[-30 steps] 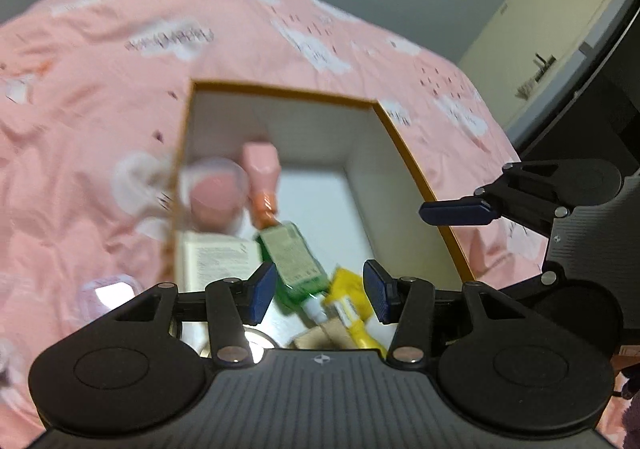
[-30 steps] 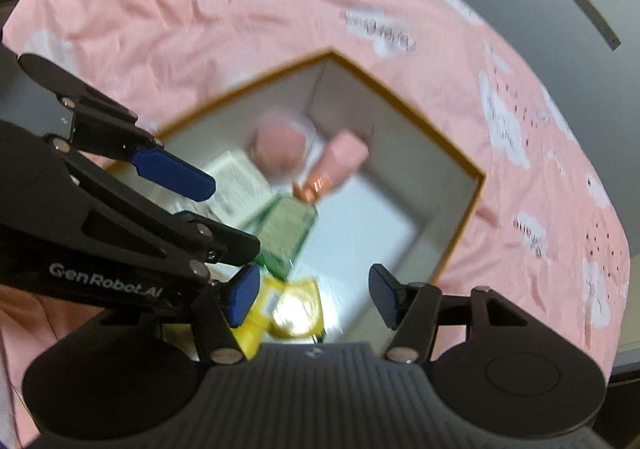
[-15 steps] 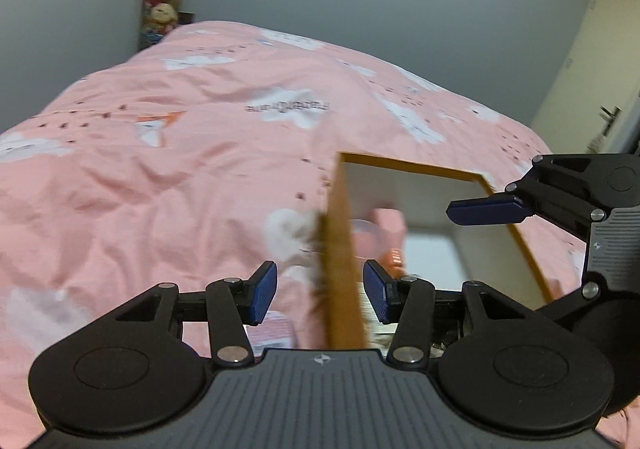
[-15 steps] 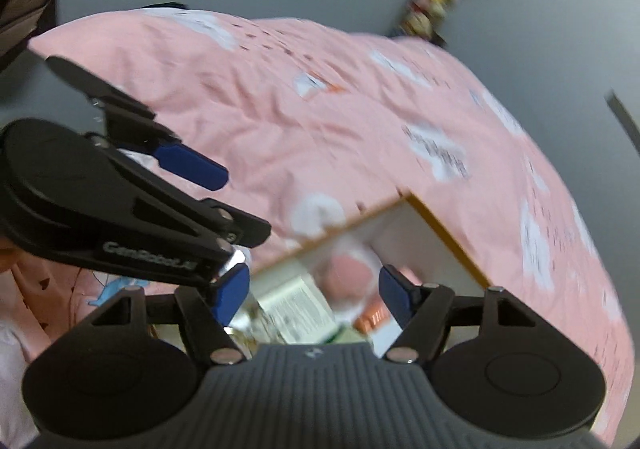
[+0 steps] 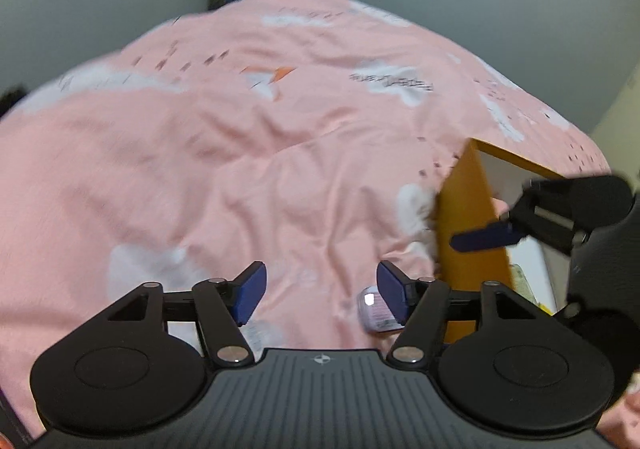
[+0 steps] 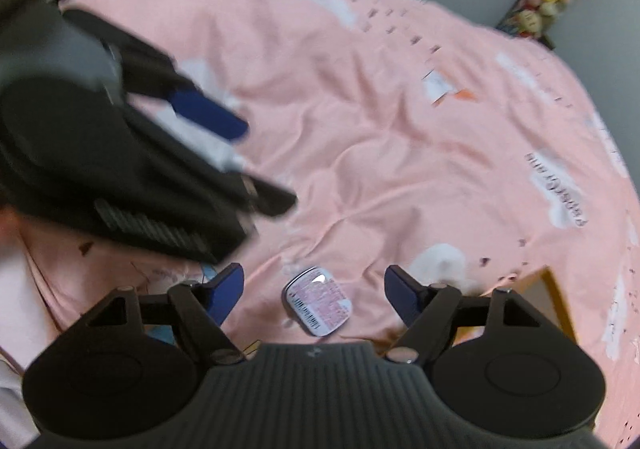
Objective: Organize rigid objects
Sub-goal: 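Move both tools back to the jar and tin on the bed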
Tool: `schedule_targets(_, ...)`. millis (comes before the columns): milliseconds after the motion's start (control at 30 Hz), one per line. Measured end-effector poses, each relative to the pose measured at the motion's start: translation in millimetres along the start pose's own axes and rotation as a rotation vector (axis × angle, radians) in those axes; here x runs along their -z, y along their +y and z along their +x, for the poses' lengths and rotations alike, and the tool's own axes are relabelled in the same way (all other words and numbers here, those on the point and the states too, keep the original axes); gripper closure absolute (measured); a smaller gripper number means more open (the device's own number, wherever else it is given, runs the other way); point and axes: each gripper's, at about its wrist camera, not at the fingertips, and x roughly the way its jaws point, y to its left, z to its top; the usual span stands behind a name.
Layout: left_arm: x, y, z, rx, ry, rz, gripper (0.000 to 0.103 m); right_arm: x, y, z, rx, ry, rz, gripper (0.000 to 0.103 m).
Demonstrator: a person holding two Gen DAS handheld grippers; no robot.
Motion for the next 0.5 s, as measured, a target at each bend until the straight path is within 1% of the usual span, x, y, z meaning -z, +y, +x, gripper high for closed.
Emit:
schedule_targets(67,1.5,13.7,2.1,-0.010,0.019,-0.026,0.028,-4.4,1.5,16.0,-0.010,0.050,-0.016,0.032)
schedule_targets(100,2.5,17.8,2.9,-0.016,0.025,-0.032,0.028,-6.0,2.3,24.1,-0.018,0.075,-0.030,0.037)
schedule_targets(133,4.0,21.1,3.7,-0.019,0.028,-0.036,0.028,-7.4,3.1,32.0,-0.021,0.100,-0.046,0.038)
schedule_targets(267,7.8,28.6,6.0,-0.036,0.034,-0.036,0.028,-9.5,3.5,60.2,-0.030,0.191,-0.099,0.038)
schedule_targets(367,9.8,31.1,7.8,-0.073,0.044,-0.041,0.026,-9.5,0.8,78.1,-0.042,0.244,-0.137,0.038)
schedule_targets(433,11.6,29.6,10.9,-0.102,0.059,-0.024,0.024,-9.0,-0.5,86.3,-0.062,0.272,-0.156,0.038)
schedule_targets(500,15.4,24.6,15.2,-0.134,0.080,0.022,0.024,-9.4,-0.6,95.0,-0.070,0.296,-0.172,0.038)
